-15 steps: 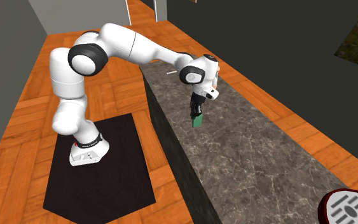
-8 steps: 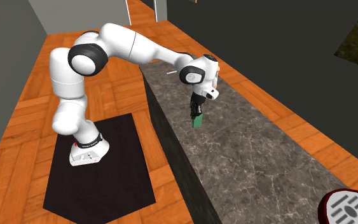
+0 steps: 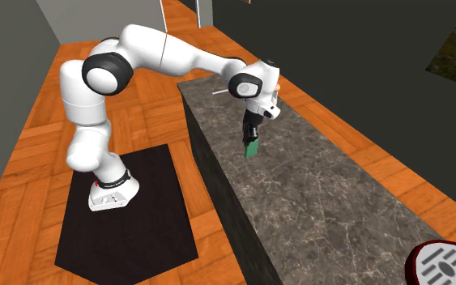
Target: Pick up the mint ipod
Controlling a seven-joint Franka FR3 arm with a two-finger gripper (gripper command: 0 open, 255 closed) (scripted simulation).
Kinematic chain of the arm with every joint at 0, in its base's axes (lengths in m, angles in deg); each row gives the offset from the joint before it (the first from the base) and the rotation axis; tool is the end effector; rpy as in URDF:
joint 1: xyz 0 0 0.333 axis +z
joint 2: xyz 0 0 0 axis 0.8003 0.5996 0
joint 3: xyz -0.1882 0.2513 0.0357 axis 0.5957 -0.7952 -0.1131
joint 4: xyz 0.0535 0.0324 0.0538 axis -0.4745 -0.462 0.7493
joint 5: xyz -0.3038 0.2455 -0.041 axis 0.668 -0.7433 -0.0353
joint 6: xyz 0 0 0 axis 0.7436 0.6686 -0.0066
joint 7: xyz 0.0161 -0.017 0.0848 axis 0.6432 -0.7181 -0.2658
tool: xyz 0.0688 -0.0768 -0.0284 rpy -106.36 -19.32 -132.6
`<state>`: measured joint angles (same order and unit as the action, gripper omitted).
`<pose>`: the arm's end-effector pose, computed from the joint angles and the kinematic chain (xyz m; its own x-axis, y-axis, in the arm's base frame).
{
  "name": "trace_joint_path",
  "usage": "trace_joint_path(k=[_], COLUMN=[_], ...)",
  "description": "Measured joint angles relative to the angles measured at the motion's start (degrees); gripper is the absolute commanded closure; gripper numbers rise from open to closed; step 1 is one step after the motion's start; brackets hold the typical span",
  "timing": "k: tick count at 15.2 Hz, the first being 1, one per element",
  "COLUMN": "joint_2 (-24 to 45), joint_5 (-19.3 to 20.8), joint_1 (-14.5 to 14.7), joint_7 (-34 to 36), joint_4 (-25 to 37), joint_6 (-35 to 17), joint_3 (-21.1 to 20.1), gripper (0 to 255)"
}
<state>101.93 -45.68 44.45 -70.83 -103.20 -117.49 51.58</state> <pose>0.6152 -0.1244 0.3990 0.9667 -0.1744 -0.1870 -0.1674 -0.9845 0.0528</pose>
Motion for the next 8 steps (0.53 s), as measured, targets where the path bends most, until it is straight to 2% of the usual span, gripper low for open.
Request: trace_joint_path(k=[8], joint_2=[-1.4], joint_5=[0.0], joint_1=[0.0], joint_7=[-0.2], joint_4=[4.0], joint_6=[5.4], joint_3=[0.0], gripper=[255])
